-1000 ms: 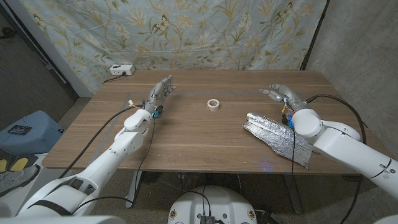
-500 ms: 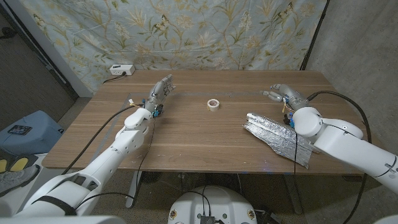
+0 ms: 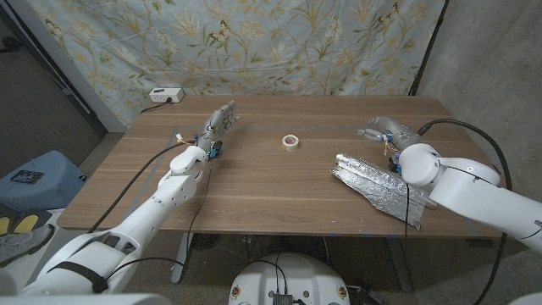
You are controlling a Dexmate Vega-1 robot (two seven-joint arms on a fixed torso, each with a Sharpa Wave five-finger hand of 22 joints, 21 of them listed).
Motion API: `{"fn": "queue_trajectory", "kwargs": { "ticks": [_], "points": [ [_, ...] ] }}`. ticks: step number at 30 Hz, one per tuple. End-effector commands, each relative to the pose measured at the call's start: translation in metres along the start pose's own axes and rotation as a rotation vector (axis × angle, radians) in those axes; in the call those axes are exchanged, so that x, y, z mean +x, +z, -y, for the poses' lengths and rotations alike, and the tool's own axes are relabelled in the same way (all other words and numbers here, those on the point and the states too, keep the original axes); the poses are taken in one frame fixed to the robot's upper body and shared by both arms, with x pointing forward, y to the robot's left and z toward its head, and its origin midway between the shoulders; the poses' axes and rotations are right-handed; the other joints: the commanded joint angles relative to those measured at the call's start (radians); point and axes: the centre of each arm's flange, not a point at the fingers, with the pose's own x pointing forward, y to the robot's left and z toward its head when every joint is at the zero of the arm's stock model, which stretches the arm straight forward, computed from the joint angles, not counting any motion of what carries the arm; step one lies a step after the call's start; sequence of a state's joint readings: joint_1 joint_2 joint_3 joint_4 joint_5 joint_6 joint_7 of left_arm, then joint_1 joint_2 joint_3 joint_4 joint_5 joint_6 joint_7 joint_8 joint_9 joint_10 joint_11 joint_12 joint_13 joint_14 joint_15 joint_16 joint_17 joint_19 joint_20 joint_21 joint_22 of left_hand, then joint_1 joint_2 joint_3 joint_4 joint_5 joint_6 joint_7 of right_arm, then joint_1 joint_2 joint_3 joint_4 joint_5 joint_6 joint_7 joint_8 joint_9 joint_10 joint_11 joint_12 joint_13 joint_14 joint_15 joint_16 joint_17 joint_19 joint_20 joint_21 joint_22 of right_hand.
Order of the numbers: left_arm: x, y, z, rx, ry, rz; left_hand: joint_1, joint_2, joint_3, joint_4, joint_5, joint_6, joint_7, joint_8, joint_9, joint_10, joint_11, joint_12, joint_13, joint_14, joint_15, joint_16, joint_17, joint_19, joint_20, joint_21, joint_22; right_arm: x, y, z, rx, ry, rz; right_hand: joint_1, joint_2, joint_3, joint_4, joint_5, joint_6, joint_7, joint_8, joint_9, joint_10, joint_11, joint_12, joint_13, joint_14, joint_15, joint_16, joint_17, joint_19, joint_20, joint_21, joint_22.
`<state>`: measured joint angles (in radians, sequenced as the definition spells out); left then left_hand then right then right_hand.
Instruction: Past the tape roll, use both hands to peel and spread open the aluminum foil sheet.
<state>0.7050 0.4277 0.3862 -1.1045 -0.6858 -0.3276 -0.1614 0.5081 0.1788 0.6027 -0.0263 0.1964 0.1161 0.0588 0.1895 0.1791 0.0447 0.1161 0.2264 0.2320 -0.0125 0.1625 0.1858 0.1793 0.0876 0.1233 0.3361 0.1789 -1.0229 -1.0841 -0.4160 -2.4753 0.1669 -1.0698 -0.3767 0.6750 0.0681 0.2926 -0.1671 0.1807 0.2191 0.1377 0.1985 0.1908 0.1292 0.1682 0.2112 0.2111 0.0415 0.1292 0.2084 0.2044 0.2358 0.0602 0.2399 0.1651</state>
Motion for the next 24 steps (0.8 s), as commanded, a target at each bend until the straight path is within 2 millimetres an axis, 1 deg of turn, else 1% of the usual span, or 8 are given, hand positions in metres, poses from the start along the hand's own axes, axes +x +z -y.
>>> {"fn": "queue_trajectory", "kwargs": {
  "ticks": [1, 6, 8, 13, 14, 16, 17, 24],
  "points": [
    [0.003, -0.002, -0.001, -0.003, -0.003, -0.003, 0.006, 0.005, -0.001, -0.005, 0.007, 0.009, 0.0, 0.001, 0.004, 0.006, 0.005, 0.004, 0.002, 0.003, 0.006, 0.008, 0.004, 0.004, 0.003, -0.006, 0.004, -0.015, 0.007, 0.0, -0.097, 0.047, -0.037, 0.028, -0.005, 0.004, -0.012, 0.005, -0.014, 0.048, -0.005, 0.004, -0.002, 0.017, 0.0, 0.005, -0.002, 0.018, -0.005, 0.003, 0.0, 0.016, -0.008, 0.004],
    [0.004, -0.002, -0.001, 0.001, -0.009, -0.005, 0.006, 0.005, -0.001, -0.005, 0.007, 0.01, -0.001, 0.0, 0.004, 0.007, 0.007, 0.005, 0.002, 0.003, 0.006, 0.009, 0.005, 0.005, 0.003, -0.007, 0.004, -0.02, 0.01, 0.0, -0.149, 0.097, -0.045, 0.062, -0.018, 0.009, -0.015, 0.008, -0.037, 0.053, -0.006, 0.006, -0.011, 0.028, -0.002, 0.009, -0.011, 0.034, -0.007, 0.003, -0.008, 0.03, -0.02, 0.004],
    [0.004, -0.001, -0.002, 0.001, -0.01, -0.006, 0.005, 0.006, -0.001, -0.005, 0.007, 0.01, 0.0, 0.0, 0.004, 0.007, 0.007, 0.005, 0.002, 0.004, 0.007, 0.009, 0.005, 0.005, 0.004, -0.007, 0.004, -0.021, 0.011, 0.0, -0.162, 0.111, -0.048, 0.077, -0.024, 0.01, -0.014, 0.01, -0.041, 0.052, -0.004, 0.007, -0.014, 0.035, -0.002, 0.011, -0.015, 0.046, -0.008, 0.004, -0.012, 0.042, -0.025, 0.005],
    [0.005, -0.002, -0.002, 0.001, -0.013, -0.011, 0.006, 0.006, -0.001, -0.006, 0.008, 0.012, -0.001, 0.001, 0.004, 0.007, 0.008, 0.005, 0.001, 0.005, 0.007, 0.009, 0.005, 0.006, 0.004, -0.007, 0.005, -0.026, 0.012, -0.001, -0.2, 0.133, -0.059, 0.102, -0.031, 0.013, -0.011, 0.012, -0.042, 0.055, 0.0, 0.008, -0.016, 0.044, 0.0, 0.013, -0.015, 0.053, -0.006, 0.004, -0.025, 0.061, -0.036, 0.006],
    [0.005, -0.002, -0.002, 0.002, -0.013, -0.012, 0.005, 0.006, -0.001, -0.005, 0.008, 0.012, 0.0, 0.001, 0.004, 0.008, 0.007, 0.005, 0.001, 0.004, 0.007, 0.009, 0.005, 0.006, 0.003, -0.008, 0.005, -0.026, 0.012, -0.001, -0.211, 0.135, -0.06, 0.111, -0.034, 0.013, -0.009, 0.013, -0.042, 0.054, 0.002, 0.009, -0.015, 0.042, 0.001, 0.015, -0.015, 0.05, -0.005, 0.004, -0.046, 0.07, -0.045, 0.006],
    [0.005, -0.003, -0.003, 0.001, -0.014, -0.013, 0.005, 0.007, -0.001, -0.005, 0.008, 0.015, 0.0, 0.002, 0.004, 0.009, 0.008, 0.005, 0.001, 0.005, 0.007, 0.009, 0.006, 0.007, 0.004, -0.008, 0.005, -0.028, 0.012, -0.001, -0.223, 0.144, -0.063, 0.12, -0.036, 0.013, -0.006, 0.014, -0.039, 0.055, 0.004, 0.009, -0.001, 0.037, 0.007, 0.016, -0.014, 0.052, -0.004, 0.004, -0.066, 0.074, -0.052, 0.007],
    [0.005, -0.003, -0.003, 0.002, -0.013, -0.013, 0.005, 0.006, -0.001, -0.006, 0.008, 0.016, 0.001, 0.002, 0.004, 0.008, 0.008, 0.005, 0.001, 0.005, 0.007, 0.009, 0.005, 0.007, 0.004, -0.008, 0.005, -0.028, 0.011, -0.001, -0.229, 0.15, -0.064, 0.124, -0.038, 0.013, -0.005, 0.015, -0.037, 0.056, 0.005, 0.009, 0.009, 0.04, 0.011, 0.017, -0.013, 0.055, -0.003, 0.004, -0.071, 0.078, -0.054, 0.007],
    [0.004, -0.005, -0.006, 0.001, -0.005, -0.014, 0.004, 0.007, 0.0, -0.005, 0.008, 0.018, 0.001, 0.002, 0.004, 0.008, 0.011, 0.005, 0.0, 0.006, 0.008, 0.01, 0.006, 0.007, 0.004, -0.009, 0.005, -0.025, 0.011, -0.003, -0.278, 0.172, -0.082, 0.136, -0.043, 0.012, -0.002, 0.017, -0.031, 0.056, 0.008, 0.009, 0.029, 0.032, 0.019, 0.019, -0.009, 0.057, -0.001, 0.004, -0.088, 0.083, -0.056, 0.007]
  ]
}}
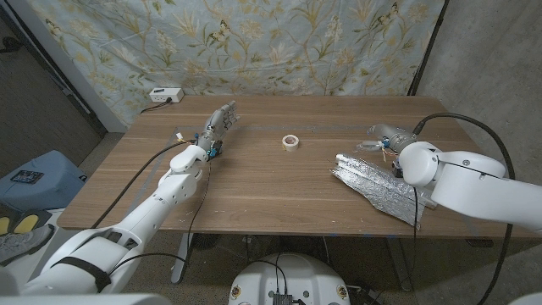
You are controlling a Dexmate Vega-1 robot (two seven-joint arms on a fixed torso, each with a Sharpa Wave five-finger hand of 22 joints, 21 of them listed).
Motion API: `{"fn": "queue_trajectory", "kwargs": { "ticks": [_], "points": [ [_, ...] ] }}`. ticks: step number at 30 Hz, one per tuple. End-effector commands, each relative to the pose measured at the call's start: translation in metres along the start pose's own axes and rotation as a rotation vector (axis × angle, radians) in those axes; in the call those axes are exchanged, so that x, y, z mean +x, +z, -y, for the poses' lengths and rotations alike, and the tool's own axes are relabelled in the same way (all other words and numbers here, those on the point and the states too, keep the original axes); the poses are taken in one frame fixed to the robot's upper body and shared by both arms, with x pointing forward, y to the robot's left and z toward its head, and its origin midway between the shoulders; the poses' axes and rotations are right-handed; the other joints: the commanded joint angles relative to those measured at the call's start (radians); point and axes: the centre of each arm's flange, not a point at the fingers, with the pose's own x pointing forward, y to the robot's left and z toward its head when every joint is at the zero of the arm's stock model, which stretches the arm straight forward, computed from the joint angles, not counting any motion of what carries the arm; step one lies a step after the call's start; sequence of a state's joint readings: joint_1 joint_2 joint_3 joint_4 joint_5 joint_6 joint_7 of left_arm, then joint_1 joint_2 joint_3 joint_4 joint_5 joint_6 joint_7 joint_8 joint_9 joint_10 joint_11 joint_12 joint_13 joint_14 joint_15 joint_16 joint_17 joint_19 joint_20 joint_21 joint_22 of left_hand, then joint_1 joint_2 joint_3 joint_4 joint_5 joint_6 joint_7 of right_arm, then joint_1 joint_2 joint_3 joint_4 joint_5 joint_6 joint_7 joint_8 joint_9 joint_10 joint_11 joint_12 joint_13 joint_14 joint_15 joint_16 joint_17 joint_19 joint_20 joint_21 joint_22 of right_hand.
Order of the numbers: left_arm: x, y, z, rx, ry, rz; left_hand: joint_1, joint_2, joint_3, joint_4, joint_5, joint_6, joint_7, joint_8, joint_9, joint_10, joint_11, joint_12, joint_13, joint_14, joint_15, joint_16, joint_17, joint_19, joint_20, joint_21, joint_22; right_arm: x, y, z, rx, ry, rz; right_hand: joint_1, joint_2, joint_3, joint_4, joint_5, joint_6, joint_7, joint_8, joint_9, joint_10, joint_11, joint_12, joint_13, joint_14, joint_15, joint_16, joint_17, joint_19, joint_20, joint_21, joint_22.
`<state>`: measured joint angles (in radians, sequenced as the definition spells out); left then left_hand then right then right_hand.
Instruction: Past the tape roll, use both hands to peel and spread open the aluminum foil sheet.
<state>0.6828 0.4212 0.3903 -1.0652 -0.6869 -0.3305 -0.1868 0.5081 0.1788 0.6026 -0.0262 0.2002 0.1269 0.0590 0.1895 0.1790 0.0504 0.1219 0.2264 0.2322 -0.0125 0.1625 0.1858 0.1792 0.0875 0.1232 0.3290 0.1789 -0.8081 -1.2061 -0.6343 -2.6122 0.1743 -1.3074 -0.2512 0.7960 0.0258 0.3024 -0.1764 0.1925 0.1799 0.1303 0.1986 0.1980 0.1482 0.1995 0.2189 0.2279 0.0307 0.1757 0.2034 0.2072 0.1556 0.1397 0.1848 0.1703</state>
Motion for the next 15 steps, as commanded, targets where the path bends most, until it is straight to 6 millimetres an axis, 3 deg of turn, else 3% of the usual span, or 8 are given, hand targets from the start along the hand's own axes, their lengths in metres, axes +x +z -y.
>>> {"fn": "queue_trajectory", "kwargs": {
  "ticks": [1, 15],
  "points": [
    [-0.001, -0.003, -0.003, -0.002, 0.006, -0.007, 0.004, 0.007, 0.0, -0.005, 0.005, 0.007, 0.001, 0.002, 0.004, 0.003, 0.005, 0.005, 0.0, 0.006, 0.008, 0.01, 0.006, 0.007, 0.004, -0.002, 0.005, 0.0, -0.001, -0.002, -0.086, 0.045, -0.035, 0.016, -0.002, 0.002, 0.007, 0.005, 0.007, 0.062, 0.008, 0.002, 0.011, 0.0, 0.012, 0.002, 0.001, 0.01, 0.004, 0.001, -0.009, 0.003, -0.001, 0.002],
    [-0.003, 0.001, -0.002, -0.004, 0.009, -0.006, 0.005, 0.006, 0.0, -0.008, 0.005, 0.009, 0.001, 0.001, 0.004, 0.002, 0.008, 0.005, -0.001, 0.005, 0.007, 0.009, 0.006, 0.009, 0.003, -0.004, 0.005, 0.009, -0.016, -0.006, -0.184, 0.087, -0.072, 0.031, -0.015, -0.005, 0.015, 0.012, 0.014, 0.046, 0.014, 0.006, 0.047, -0.009, 0.028, 0.014, 0.007, 0.0, 0.008, 0.002, -0.026, 0.001, 0.001, 0.002]
  ]
}}
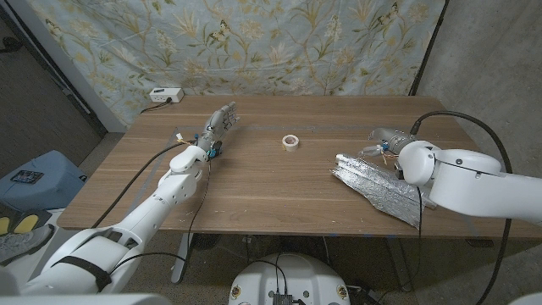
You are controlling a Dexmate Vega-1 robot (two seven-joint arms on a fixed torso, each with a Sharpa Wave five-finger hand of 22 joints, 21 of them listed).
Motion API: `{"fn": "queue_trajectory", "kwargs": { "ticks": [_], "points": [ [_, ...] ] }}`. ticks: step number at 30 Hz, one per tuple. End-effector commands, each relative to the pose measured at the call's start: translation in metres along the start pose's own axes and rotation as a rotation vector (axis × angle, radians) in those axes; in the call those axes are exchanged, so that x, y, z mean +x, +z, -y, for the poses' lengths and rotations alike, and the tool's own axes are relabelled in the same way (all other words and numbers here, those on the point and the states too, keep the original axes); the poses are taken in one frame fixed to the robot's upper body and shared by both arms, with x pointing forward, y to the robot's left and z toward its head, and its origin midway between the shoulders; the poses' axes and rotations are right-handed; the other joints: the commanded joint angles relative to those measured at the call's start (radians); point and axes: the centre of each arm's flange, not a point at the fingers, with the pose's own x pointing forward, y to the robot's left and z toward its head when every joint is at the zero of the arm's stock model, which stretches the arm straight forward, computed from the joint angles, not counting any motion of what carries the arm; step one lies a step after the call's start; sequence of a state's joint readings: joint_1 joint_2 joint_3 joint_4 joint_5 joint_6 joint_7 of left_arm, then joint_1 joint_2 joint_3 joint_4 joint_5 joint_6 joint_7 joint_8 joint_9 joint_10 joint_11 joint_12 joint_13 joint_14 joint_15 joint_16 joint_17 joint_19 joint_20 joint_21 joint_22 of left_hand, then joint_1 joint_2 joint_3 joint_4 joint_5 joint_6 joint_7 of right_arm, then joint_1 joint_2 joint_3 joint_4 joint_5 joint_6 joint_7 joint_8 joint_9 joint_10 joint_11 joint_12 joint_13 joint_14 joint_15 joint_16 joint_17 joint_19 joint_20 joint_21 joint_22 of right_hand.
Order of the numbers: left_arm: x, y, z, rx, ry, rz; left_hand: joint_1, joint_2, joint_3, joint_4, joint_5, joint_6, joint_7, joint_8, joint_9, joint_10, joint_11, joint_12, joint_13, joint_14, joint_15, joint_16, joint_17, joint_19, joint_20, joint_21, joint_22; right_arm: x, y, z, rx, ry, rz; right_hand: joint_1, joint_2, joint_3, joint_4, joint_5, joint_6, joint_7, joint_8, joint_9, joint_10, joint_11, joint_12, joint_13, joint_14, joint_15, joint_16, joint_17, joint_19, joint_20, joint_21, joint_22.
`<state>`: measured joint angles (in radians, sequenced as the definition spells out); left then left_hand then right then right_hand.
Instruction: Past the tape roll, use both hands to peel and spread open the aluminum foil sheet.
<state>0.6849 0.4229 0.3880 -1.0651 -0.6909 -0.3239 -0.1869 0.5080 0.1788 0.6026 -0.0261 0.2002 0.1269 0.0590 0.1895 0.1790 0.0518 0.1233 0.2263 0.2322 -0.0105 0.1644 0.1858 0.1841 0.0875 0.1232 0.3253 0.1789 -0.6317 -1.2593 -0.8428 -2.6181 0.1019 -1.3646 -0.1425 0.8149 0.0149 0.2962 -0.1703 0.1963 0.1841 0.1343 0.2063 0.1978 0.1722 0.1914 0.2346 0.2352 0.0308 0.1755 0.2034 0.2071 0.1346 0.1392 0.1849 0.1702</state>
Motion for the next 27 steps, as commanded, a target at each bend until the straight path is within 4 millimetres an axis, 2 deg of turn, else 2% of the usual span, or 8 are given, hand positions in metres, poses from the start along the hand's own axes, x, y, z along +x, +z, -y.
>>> {"fn": "queue_trajectory", "kwargs": {
  "ticks": [1, 3, 13, 27],
  "points": [
    [-0.002, 0.003, 0.0, -0.001, 0.007, 0.002, 0.005, 0.006, 0.0, -0.008, 0.005, 0.009, 0.002, 0.001, 0.004, 0.001, 0.007, 0.005, -0.001, 0.003, 0.006, 0.009, 0.001, 0.009, 0.004, 0.0, 0.005, 0.006, -0.012, -0.005, -0.069, 0.036, -0.043, 0.013, -0.004, 0.001, 0.009, 0.009, 0.012, 0.041, 0.007, 0.007, 0.029, -0.001, 0.016, 0.008, 0.013, -0.002, 0.011, 0.003, -0.006, 0.002, 0.001, 0.002],
    [-0.003, 0.003, 0.0, 0.0, 0.01, 0.002, 0.005, 0.006, 0.0, -0.008, 0.006, 0.009, 0.002, 0.001, 0.004, 0.001, 0.007, 0.006, -0.001, 0.002, 0.007, 0.008, 0.001, 0.009, 0.003, -0.001, 0.005, 0.006, -0.013, -0.007, -0.067, 0.041, -0.051, 0.015, -0.004, -0.001, 0.011, 0.01, 0.021, 0.049, 0.011, 0.008, 0.042, -0.002, 0.024, 0.013, 0.021, -0.006, 0.013, 0.003, -0.005, 0.003, 0.003, 0.002],
    [-0.005, 0.001, 0.0, -0.005, 0.028, 0.008, 0.006, 0.007, 0.001, -0.01, 0.006, 0.009, 0.002, 0.001, 0.004, 0.0, 0.007, 0.005, -0.001, 0.002, 0.008, 0.008, 0.001, 0.009, 0.004, -0.003, 0.005, 0.005, -0.012, -0.017, -0.068, 0.057, -0.05, 0.024, -0.003, -0.005, 0.016, 0.014, 0.061, 0.052, 0.023, 0.012, 0.09, 0.0, 0.057, 0.033, 0.065, 0.0, 0.026, 0.005, 0.002, 0.012, 0.007, 0.001],
    [-0.006, -0.001, 0.002, -0.008, 0.028, 0.001, 0.006, 0.008, 0.0, -0.011, 0.007, 0.01, 0.002, 0.0, 0.004, 0.0, 0.009, 0.006, -0.002, 0.002, 0.008, 0.009, 0.001, 0.01, 0.005, -0.005, 0.005, 0.008, -0.017, -0.033, -0.05, 0.085, -0.069, 0.03, 0.002, -0.006, 0.018, 0.015, 0.069, 0.048, 0.023, 0.014, 0.091, -0.001, 0.065, 0.044, 0.076, -0.004, 0.027, 0.007, 0.004, 0.014, 0.008, 0.001]
  ]
}}
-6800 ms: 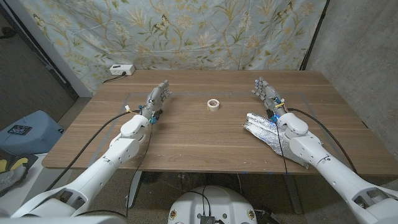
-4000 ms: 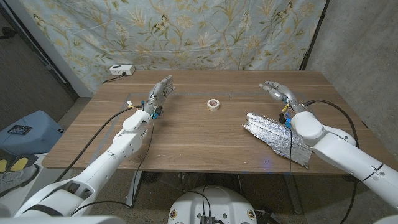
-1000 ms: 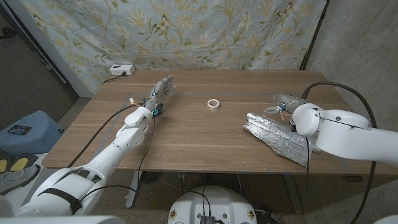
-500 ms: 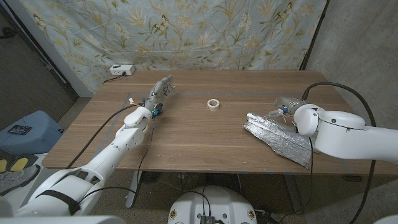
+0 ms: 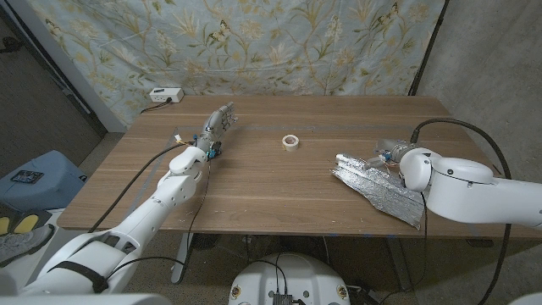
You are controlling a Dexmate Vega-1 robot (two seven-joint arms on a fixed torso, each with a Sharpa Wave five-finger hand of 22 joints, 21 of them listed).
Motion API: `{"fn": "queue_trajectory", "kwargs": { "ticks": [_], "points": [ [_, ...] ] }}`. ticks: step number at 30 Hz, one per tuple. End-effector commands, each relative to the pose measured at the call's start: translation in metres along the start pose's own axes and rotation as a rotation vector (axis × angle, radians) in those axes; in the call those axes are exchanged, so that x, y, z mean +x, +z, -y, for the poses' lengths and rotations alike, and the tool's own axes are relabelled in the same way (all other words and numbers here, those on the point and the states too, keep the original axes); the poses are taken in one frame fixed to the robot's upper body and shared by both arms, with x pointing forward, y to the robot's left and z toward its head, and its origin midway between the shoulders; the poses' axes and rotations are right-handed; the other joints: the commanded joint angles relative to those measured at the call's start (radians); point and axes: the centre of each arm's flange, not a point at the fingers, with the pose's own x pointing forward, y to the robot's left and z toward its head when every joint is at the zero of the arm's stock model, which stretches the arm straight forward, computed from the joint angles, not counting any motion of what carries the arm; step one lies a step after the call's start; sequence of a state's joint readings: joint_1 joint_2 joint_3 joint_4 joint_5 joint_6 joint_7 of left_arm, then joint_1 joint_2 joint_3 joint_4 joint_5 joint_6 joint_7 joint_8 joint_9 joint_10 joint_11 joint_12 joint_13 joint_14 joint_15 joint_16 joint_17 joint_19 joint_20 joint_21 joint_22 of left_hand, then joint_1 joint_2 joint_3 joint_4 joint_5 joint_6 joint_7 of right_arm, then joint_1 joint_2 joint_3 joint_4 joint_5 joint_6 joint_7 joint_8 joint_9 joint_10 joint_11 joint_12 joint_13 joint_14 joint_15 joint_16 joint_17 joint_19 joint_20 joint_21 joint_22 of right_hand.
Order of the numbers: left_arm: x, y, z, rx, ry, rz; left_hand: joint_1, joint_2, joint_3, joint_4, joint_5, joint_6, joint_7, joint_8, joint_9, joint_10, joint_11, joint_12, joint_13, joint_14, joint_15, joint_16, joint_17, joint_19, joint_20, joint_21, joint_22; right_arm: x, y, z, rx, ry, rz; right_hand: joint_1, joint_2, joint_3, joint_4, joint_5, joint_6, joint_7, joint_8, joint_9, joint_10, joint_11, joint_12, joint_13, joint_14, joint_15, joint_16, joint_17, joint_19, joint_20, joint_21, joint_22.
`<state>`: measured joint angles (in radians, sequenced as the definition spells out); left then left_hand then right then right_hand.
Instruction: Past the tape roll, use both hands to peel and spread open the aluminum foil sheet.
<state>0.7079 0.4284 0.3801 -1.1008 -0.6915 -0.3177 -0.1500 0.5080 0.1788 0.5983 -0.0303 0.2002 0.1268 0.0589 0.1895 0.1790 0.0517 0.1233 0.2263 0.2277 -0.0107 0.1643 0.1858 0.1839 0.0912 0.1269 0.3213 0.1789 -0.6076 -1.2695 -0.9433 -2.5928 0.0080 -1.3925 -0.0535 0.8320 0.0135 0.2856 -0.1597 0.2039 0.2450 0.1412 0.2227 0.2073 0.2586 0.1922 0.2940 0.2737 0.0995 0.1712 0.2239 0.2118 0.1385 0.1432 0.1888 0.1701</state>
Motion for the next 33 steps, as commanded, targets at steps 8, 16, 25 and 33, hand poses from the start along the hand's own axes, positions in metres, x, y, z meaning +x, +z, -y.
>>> {"fn": "queue_trajectory", "kwargs": {
  "ticks": [8, 16, 25, 33],
  "points": [
    [-0.002, -0.003, 0.003, -0.001, 0.003, -0.007, 0.005, 0.008, 0.005, -0.006, 0.007, 0.011, 0.002, 0.0, 0.004, 0.0, 0.008, 0.006, 0.003, 0.003, 0.008, 0.009, 0.002, 0.007, 0.001, -0.003, 0.005, 0.008, -0.007, -0.013, 0.008, 0.005, -0.035, 0.015, 0.003, 0.003, 0.008, 0.007, 0.008, 0.038, 0.004, 0.005, 0.001, -0.006, 0.008, 0.011, 0.009, -0.001, 0.006, 0.003, 0.002, 0.012, 0.004, 0.001],
    [-0.002, -0.001, 0.003, 0.004, -0.001, -0.007, 0.004, 0.009, 0.005, -0.006, 0.007, 0.012, 0.001, 0.0, 0.004, 0.0, 0.007, 0.006, 0.002, 0.002, 0.008, 0.009, 0.003, 0.008, 0.001, -0.004, 0.005, 0.015, -0.014, -0.015, 0.0, -0.017, -0.066, 0.02, 0.003, 0.002, 0.008, 0.007, 0.017, 0.033, 0.006, 0.006, 0.008, -0.015, 0.015, 0.017, 0.021, -0.009, 0.009, 0.004, 0.011, 0.007, 0.007, 0.001],
    [-0.002, 0.001, 0.002, 0.009, 0.004, -0.012, 0.005, 0.01, 0.006, -0.007, 0.008, 0.015, 0.001, 0.001, 0.005, 0.002, 0.009, 0.007, 0.002, 0.003, 0.01, 0.009, 0.003, 0.009, 0.001, -0.005, 0.005, 0.02, -0.014, -0.019, -0.009, -0.004, -0.094, 0.028, 0.003, 0.002, 0.005, 0.009, 0.016, 0.032, 0.003, 0.007, 0.021, -0.019, 0.025, 0.023, 0.032, -0.014, 0.011, 0.005, 0.017, 0.004, 0.008, 0.001],
    [-0.005, -0.002, 0.004, -0.002, 0.005, -0.009, 0.005, 0.01, 0.007, -0.007, 0.008, 0.018, 0.003, 0.001, 0.005, 0.002, 0.011, 0.007, 0.002, 0.005, 0.012, 0.01, 0.003, 0.009, 0.002, -0.006, 0.006, 0.023, -0.013, -0.021, -0.029, 0.0, -0.119, 0.033, 0.001, 0.0, 0.004, 0.009, 0.019, 0.029, 0.003, 0.007, 0.022, -0.023, 0.029, 0.028, 0.035, -0.018, 0.01, 0.006, 0.018, 0.003, 0.008, 0.001]
  ]
}}
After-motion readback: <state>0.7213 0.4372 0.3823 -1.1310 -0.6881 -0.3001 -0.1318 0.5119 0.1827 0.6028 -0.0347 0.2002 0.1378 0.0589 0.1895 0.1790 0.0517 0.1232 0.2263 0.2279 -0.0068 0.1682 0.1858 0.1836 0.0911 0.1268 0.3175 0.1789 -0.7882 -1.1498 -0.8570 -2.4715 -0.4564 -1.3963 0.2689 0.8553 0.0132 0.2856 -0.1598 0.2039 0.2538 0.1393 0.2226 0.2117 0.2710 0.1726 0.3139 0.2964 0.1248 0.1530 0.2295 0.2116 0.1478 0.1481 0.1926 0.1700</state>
